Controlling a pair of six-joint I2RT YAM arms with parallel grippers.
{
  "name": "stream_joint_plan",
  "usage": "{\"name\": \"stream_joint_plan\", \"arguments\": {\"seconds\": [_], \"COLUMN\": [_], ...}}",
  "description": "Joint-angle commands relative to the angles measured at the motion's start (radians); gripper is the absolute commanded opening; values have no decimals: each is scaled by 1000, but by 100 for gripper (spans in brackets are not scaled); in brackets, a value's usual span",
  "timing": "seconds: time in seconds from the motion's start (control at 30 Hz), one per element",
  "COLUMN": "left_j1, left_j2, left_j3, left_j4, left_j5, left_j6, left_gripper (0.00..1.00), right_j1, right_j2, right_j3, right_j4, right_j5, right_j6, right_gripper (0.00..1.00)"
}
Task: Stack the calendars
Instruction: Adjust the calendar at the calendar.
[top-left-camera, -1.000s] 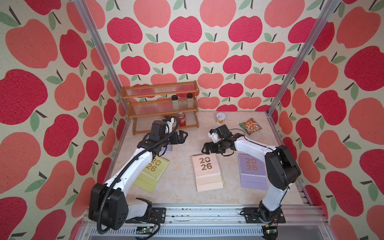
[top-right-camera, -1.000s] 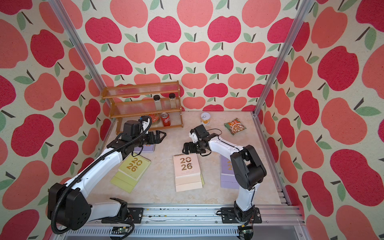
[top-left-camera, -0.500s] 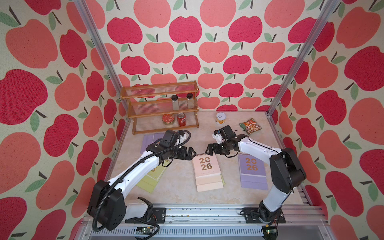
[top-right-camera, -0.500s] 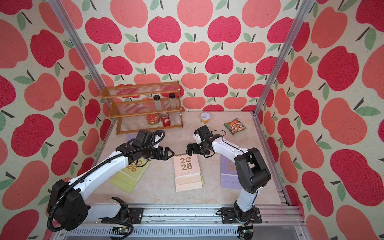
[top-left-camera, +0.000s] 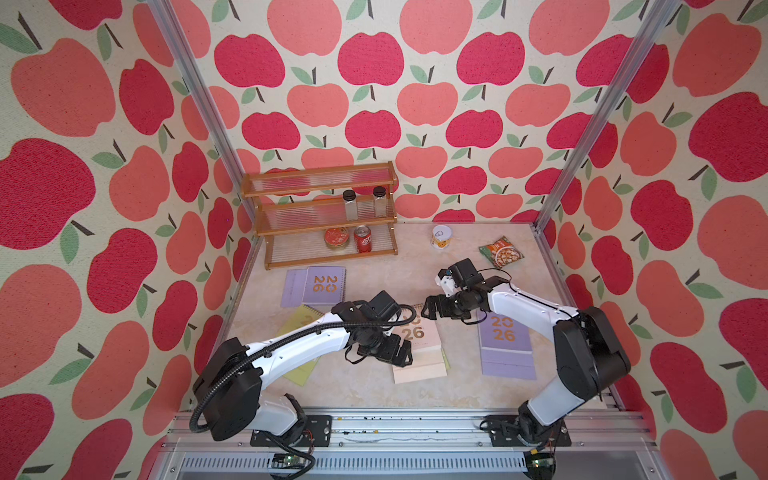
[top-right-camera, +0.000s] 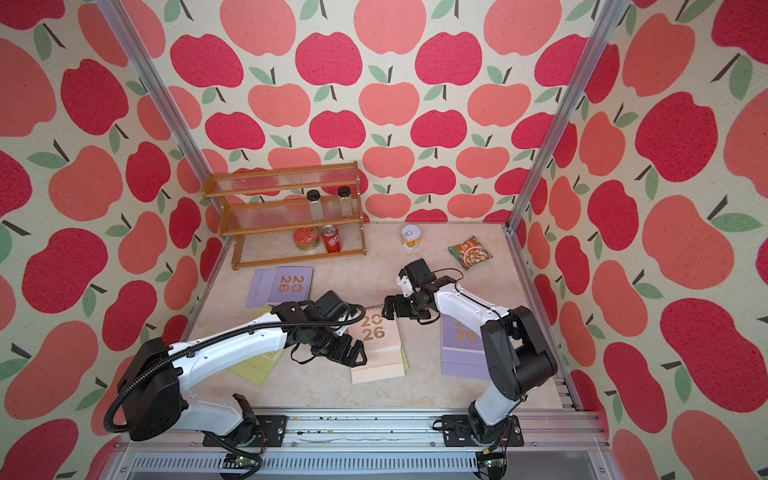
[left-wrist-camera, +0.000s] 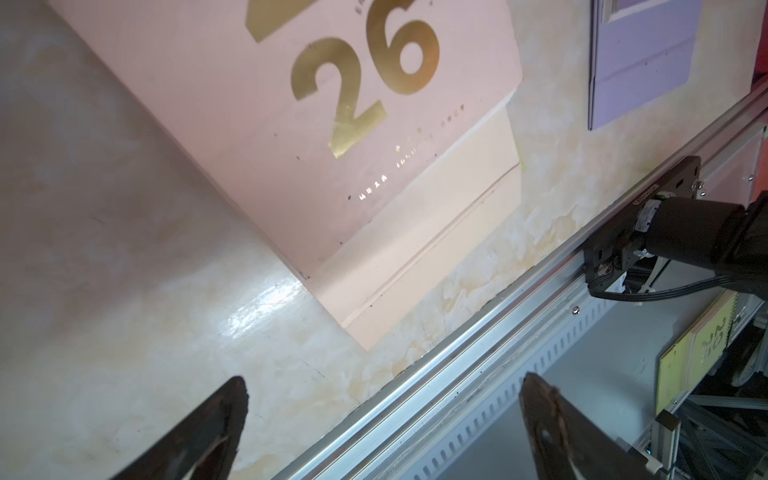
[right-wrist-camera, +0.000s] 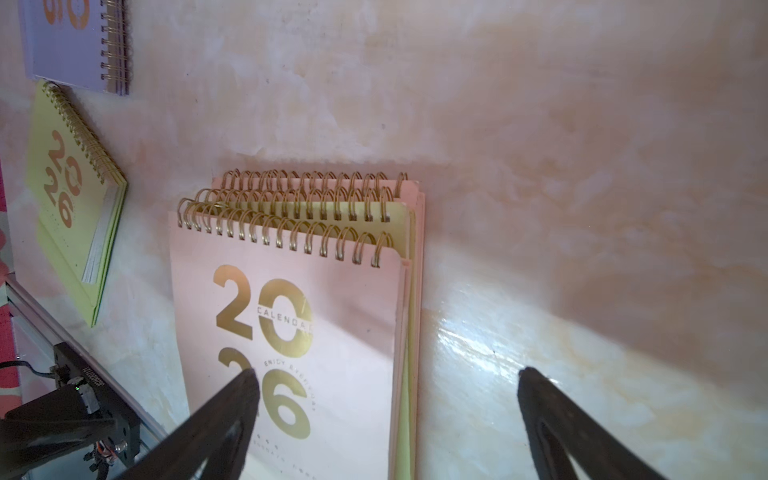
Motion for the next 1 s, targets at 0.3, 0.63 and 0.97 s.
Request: {"name": "stream_joint_plan", "arguments": {"seconds": [0.3, 0.63, 0.97], "left_j1": [-72, -101, -104], "left_j2": [37, 93, 102], "left_j3": [-96, -108, -102], "left_j4": [166, 264, 227], "left_j5": [-28, -22, -43], "left_j6": [-129, -158, -158], "left_gripper": [100, 99, 99], "right_j1": [-6, -6, -7], "right_j2": [-68, -82, -106], "right_j3": [-87, -95, -113], "right_j4": [39, 41, 44], "right_j5": [-5, -8, -3], "right_j6": [19, 23, 31], "right_gripper": [99, 99, 99]}}
